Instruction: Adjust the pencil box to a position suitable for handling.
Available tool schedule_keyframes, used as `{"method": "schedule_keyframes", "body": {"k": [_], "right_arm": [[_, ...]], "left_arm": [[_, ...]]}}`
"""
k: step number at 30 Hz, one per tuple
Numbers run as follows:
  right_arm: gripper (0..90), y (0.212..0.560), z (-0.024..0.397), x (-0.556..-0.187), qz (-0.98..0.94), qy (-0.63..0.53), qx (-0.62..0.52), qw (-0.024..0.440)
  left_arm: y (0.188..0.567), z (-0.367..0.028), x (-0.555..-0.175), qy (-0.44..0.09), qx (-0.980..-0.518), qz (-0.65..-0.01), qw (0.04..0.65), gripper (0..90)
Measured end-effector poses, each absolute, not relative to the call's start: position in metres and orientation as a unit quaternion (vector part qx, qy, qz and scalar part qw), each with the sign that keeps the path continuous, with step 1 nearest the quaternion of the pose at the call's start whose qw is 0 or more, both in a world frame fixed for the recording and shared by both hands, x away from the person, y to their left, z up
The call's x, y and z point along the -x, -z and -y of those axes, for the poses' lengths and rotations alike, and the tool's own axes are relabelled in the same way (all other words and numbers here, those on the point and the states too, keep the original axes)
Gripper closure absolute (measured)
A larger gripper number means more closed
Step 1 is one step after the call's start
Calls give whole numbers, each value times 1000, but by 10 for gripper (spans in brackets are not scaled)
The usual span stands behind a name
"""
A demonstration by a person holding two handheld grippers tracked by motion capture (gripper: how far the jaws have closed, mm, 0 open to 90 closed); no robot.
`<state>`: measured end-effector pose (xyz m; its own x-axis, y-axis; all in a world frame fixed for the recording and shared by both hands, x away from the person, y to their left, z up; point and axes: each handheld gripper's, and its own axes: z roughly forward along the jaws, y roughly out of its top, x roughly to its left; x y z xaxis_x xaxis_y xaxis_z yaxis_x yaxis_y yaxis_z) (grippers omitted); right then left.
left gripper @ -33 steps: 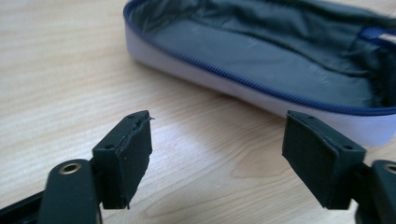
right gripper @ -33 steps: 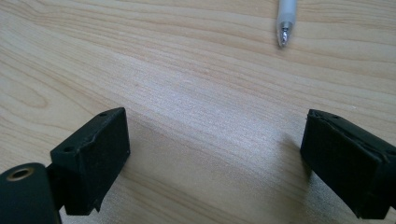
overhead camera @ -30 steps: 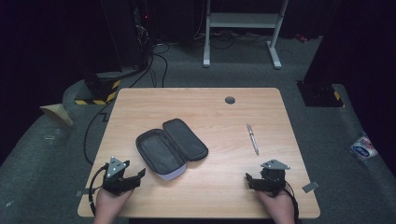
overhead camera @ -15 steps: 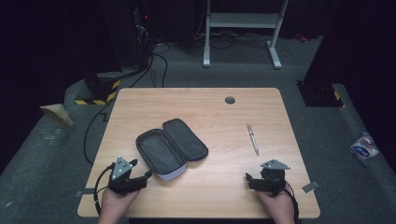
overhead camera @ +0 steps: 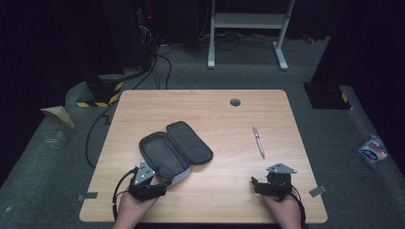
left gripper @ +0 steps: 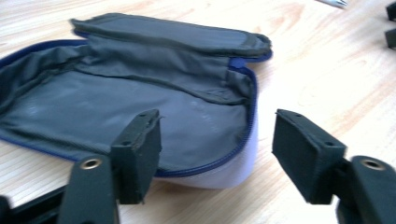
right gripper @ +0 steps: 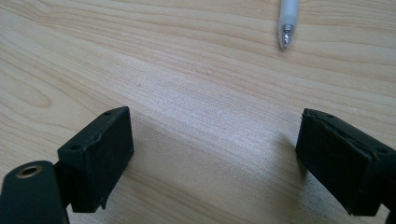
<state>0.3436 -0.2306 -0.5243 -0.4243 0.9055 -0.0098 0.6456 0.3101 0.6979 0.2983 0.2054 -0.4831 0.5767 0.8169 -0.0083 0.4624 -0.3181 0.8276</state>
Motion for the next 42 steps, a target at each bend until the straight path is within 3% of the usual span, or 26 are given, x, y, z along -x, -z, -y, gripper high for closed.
{"method": "schedule_keyframes", "body": {"k": [20, 30, 42], "right_arm": [[111, 524, 230, -343, -783, -315, -494, 208], [113, 524, 230, -343, -783, -316, -493, 208], [116, 524, 230, -343, -783, -316, -493, 208]], "left_arm": [[491, -188, -303, -185, -805, -386, 412, 571], [492, -178, -302, -183, -806, -378, 418, 796], [491, -147, -305, -192, -808, -359, 425, 871]]}}
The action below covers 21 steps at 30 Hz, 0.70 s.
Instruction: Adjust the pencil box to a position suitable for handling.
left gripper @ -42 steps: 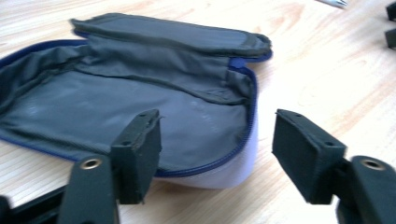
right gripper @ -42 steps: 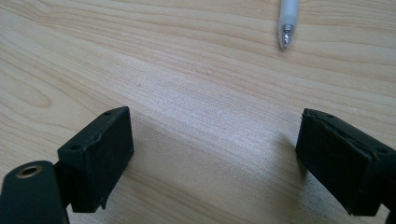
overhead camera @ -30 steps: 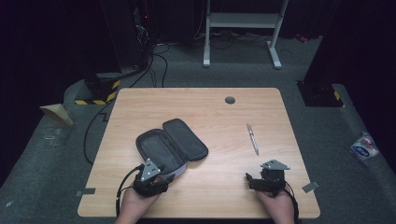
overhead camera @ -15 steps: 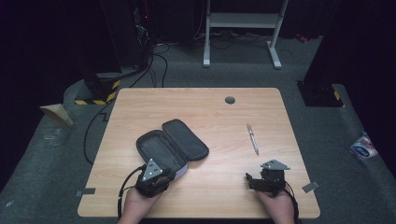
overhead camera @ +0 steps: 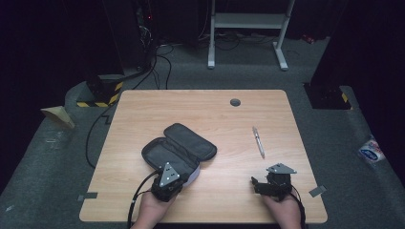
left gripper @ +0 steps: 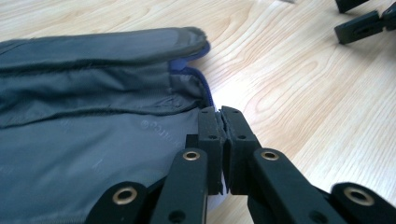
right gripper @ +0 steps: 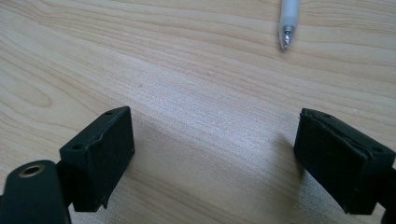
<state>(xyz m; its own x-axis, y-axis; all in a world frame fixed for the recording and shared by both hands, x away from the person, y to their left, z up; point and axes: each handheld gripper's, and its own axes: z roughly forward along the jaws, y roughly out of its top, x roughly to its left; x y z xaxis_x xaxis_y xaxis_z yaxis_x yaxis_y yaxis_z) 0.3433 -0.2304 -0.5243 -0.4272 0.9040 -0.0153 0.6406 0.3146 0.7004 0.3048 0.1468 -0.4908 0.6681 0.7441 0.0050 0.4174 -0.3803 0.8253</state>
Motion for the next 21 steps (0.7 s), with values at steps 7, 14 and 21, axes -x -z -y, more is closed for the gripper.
{"method": "schedule_keyframes", "body": {"k": [7, 14, 21], "right_arm": [[117, 524, 230, -343, -784, -316, -493, 208], [118, 524, 230, -343, -784, -316, -492, 209], [119, 524, 230, -343, -783, -316, -493, 209]], "left_arm": [[490, -121, -312, -193, -809, -351, 430, 875], [488, -108, -317, -192, -807, -347, 438, 856], [472, -124, -314, -199, -795, -345, 457, 659]]}}
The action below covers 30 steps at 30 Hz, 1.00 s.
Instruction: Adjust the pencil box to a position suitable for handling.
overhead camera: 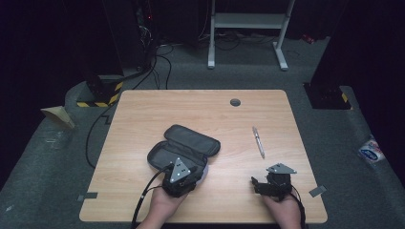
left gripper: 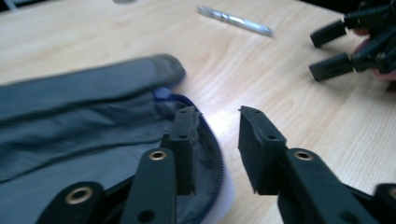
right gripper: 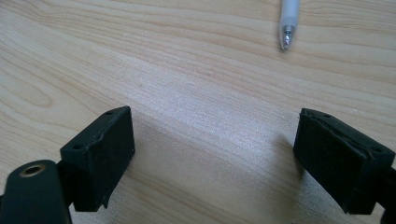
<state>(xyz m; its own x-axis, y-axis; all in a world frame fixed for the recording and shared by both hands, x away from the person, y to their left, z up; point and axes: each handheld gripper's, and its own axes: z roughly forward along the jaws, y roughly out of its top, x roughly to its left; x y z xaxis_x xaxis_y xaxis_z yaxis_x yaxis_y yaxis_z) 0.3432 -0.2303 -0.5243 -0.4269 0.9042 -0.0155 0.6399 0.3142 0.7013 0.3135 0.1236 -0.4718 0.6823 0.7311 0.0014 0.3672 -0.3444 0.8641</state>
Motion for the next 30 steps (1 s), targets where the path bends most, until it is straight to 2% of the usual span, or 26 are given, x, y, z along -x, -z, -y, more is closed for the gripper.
{"method": "schedule_keyframes", "body": {"k": [4, 8, 15, 21, 23, 26, 27, 30], "right_arm": [[124, 524, 230, -343, -783, -316, -493, 210], [124, 524, 230, -343, -783, -317, -493, 210], [124, 524, 230, -343, -782, -317, -493, 210], [124, 524, 230, -343, -783, -317, -493, 210], [124, 524, 230, -343, -783, -317, -493, 210], [124, 524, 230, -343, -783, -317, -493, 210], [125, 524, 230, -343, -783, -317, -493, 210], [127, 524, 230, -343, -783, -317, -493, 210]], "left_arm": [[466, -151, -319, -234, -778, -371, 449, 617], [472, -177, -329, -287, -775, -402, 394, 559], [479, -222, -341, -320, -746, -458, 363, 554], [490, -252, -348, -292, -718, -509, 374, 573], [496, -259, -351, -256, -717, -515, 394, 634], [499, -261, -352, -243, -717, -519, 398, 684], [500, -261, -351, -237, -721, -515, 397, 745], [501, -256, -349, -226, -729, -506, 402, 785]]}}
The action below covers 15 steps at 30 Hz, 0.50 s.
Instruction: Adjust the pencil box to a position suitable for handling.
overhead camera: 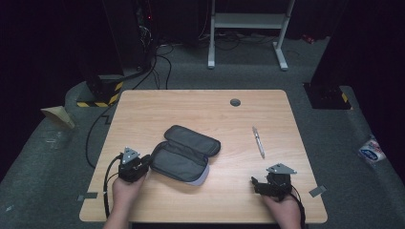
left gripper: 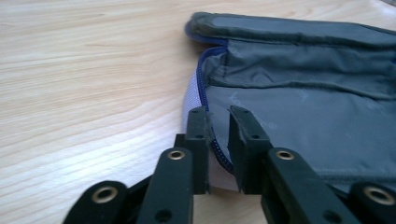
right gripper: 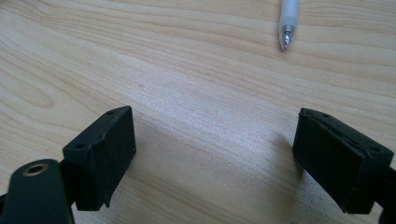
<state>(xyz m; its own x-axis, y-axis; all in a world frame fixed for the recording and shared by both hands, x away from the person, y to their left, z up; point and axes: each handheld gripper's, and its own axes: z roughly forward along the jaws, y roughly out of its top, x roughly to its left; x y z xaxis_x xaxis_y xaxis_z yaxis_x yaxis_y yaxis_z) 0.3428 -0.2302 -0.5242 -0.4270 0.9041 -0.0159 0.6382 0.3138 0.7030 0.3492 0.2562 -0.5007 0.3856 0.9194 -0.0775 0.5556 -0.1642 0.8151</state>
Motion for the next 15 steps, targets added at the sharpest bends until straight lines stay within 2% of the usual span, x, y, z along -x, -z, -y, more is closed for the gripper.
{"method": "schedule_keyframes", "body": {"k": [6, 15], "right_arm": [[129, 524, 230, -343, -783, -318, -493, 209], [129, 524, 230, -343, -783, -318, -493, 210]], "left_arm": [[500, -242, -342, -217, -748, -480, 404, 830], [497, -212, -333, -196, -775, -437, 412, 829]]}}
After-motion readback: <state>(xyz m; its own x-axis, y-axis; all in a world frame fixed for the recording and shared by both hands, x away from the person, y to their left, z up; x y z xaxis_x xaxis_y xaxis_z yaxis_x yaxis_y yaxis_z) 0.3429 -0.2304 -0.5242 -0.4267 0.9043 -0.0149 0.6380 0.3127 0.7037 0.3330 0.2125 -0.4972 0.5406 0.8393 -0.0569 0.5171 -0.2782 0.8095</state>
